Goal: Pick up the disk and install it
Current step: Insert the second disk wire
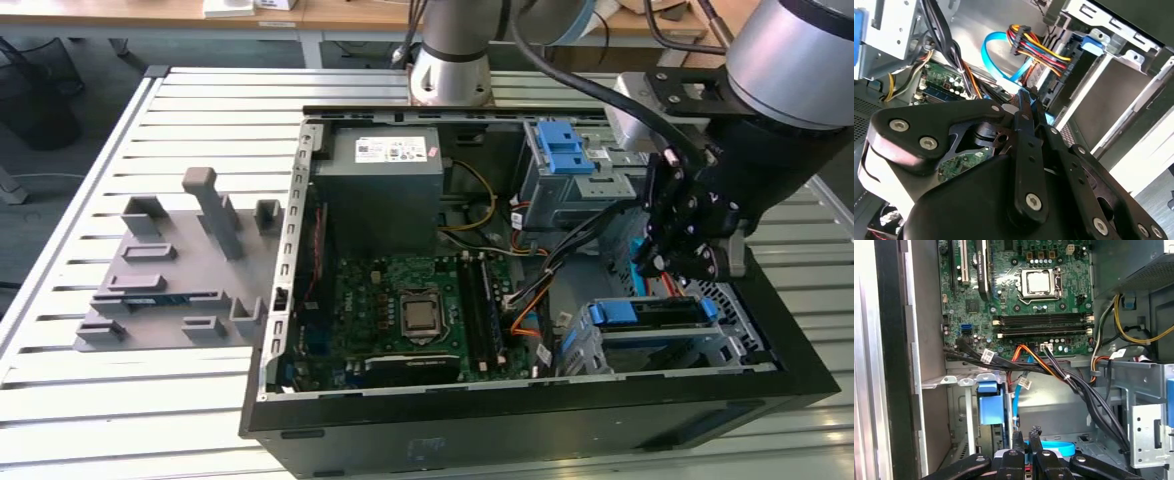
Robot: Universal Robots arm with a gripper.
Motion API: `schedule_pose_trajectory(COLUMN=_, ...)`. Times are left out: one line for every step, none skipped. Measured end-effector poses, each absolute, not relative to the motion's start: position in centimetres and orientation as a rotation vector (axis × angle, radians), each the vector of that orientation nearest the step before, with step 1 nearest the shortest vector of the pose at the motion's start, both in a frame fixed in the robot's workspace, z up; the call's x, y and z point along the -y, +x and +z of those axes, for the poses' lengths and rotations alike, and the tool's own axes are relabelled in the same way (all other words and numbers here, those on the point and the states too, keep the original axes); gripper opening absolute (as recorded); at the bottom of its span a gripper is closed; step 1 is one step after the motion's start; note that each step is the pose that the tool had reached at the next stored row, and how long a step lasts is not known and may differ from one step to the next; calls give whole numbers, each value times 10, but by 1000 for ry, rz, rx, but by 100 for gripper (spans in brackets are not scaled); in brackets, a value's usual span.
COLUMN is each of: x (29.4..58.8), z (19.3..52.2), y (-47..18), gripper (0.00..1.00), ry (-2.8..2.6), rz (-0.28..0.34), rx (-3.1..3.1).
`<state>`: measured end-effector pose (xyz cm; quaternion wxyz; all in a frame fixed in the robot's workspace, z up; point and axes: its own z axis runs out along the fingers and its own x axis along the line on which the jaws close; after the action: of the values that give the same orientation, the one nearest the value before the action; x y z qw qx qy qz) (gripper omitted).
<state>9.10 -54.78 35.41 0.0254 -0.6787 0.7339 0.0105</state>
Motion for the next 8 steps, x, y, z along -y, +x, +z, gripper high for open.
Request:
schedule_pose_trajectory(x=549, z=353, y=91, gripper=16, ry=-2098, rz=32, rx=-2269)
schedule_pose_trajectory(x=551, z=352, y=91, gripper=16, ry=-2098, rz=33, rx=-2269)
schedule_pose_trajectory(x=552, z=351, y=91, gripper=16, ry=-2098, rz=33, rx=-2269)
schedule_pose_trajectory(x=553, z=350, y=91, gripper=16, ry=-2098, rz=33, rx=-2269)
schedule_pose_trajectory(x=554, z=349, y=91, gripper=16, ry=-2098, rz=33, rx=-2269)
schedule_pose_trajectory(x=554, z=348, y=91, gripper=16, ry=-2098, rz=33, rx=-2269)
schedule_pose_trajectory(x=555, z=347, y=91, gripper=16, ry=-2098, rz=33, rx=-2269)
schedule_pose_trajectory(x=555, z=346, y=91, gripper=16, ry=-2098, rz=33, rx=-2269)
